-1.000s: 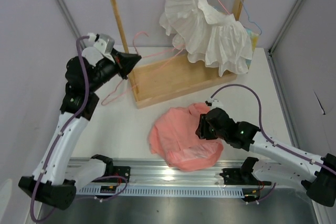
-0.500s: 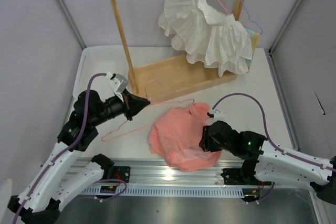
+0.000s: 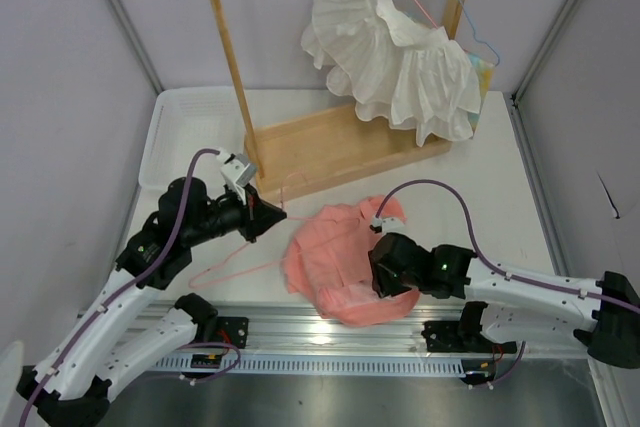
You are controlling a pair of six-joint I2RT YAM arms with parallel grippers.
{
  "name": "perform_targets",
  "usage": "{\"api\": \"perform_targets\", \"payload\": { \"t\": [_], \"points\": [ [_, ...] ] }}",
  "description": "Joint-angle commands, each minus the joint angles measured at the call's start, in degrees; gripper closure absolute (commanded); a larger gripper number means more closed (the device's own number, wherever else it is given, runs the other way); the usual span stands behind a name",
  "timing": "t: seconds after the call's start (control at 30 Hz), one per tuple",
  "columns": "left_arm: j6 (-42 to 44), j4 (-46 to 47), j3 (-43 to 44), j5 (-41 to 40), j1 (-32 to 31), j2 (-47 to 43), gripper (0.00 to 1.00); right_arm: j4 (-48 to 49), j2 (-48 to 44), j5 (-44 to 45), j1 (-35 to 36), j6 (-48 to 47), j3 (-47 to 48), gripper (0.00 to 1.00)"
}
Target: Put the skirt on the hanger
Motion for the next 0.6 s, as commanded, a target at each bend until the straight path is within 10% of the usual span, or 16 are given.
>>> {"api": "perform_targets", "payload": {
  "t": [0.0,0.57],
  "points": [
    [0.5,-1.8,-0.8,3.0,-1.0,0.4,1.00,1.2,1.7,-0.4,1.3,-1.5,3.1,0.59],
    [2.9,-9.9,2.3,4.4,-2.6,-0.9,1.00,-4.0,7.2,1.3,8.6,2.6,5.1,0.63]
  ]
}}
